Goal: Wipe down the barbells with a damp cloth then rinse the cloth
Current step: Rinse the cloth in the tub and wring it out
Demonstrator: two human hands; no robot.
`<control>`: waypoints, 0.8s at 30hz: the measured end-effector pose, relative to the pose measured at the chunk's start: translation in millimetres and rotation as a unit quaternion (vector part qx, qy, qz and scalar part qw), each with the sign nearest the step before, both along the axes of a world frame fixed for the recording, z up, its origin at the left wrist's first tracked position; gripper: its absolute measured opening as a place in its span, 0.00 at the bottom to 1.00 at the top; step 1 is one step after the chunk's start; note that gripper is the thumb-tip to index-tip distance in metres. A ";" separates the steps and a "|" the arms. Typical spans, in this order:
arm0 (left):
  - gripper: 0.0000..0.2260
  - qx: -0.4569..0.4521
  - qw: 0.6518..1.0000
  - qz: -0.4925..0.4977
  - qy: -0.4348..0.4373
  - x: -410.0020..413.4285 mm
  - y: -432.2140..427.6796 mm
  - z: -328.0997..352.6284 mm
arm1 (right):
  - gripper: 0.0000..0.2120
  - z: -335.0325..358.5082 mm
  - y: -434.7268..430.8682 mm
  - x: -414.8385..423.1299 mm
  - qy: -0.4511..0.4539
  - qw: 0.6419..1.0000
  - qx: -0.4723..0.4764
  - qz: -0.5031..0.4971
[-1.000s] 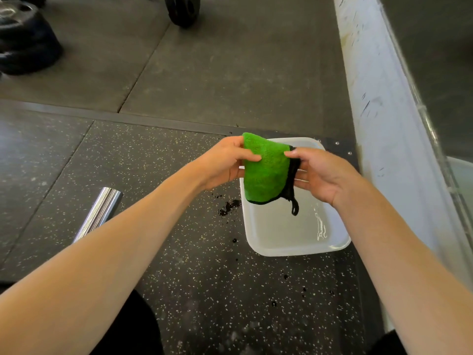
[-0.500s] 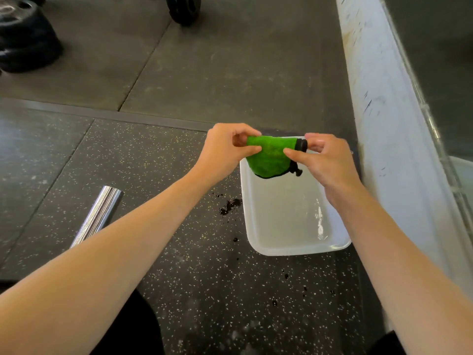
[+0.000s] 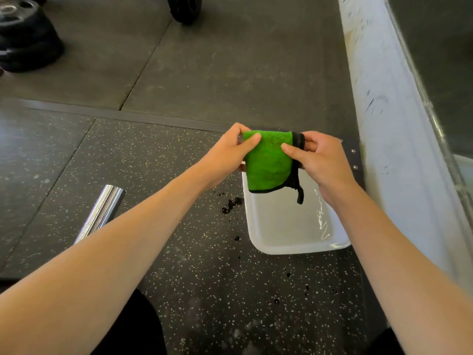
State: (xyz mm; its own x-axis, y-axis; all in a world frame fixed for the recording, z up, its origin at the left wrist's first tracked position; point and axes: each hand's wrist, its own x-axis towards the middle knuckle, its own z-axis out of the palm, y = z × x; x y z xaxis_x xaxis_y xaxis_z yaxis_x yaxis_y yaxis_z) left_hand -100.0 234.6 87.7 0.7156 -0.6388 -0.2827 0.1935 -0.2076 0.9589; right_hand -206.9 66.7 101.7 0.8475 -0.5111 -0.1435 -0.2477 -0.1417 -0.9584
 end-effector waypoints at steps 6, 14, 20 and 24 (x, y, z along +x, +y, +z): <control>0.10 0.095 0.988 0.018 0.123 -5.8 4.6 -45.3 | 0.09 -60.0 11.1 9.9 0.103 0.986 -0.127 0.016; 0.07 0.249 0.967 0.044 0.023 -15.2 10.5 -116.4 | 0.12 -142.0 22.0 28.1 0.216 0.974 -0.042 0.050; 0.07 0.325 0.943 0.020 -0.068 -13.7 12.4 -156.6 | 0.10 -183.3 34.2 32.2 0.221 0.974 -0.019 0.055; 0.09 0.331 0.941 0.029 -0.066 -18.3 12.0 -173.0 | 0.16 -193.4 40.4 28.9 0.226 0.972 -0.051 0.034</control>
State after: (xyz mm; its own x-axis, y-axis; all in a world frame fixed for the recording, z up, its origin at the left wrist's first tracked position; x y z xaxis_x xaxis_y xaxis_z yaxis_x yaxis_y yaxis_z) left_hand -118.3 246.6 -85.3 0.8011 -0.3128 -0.5103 0.1113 -0.7599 0.6404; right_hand -178.0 107.0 -91.7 0.7419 -0.4871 -0.4607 -0.6271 -0.2610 -0.7339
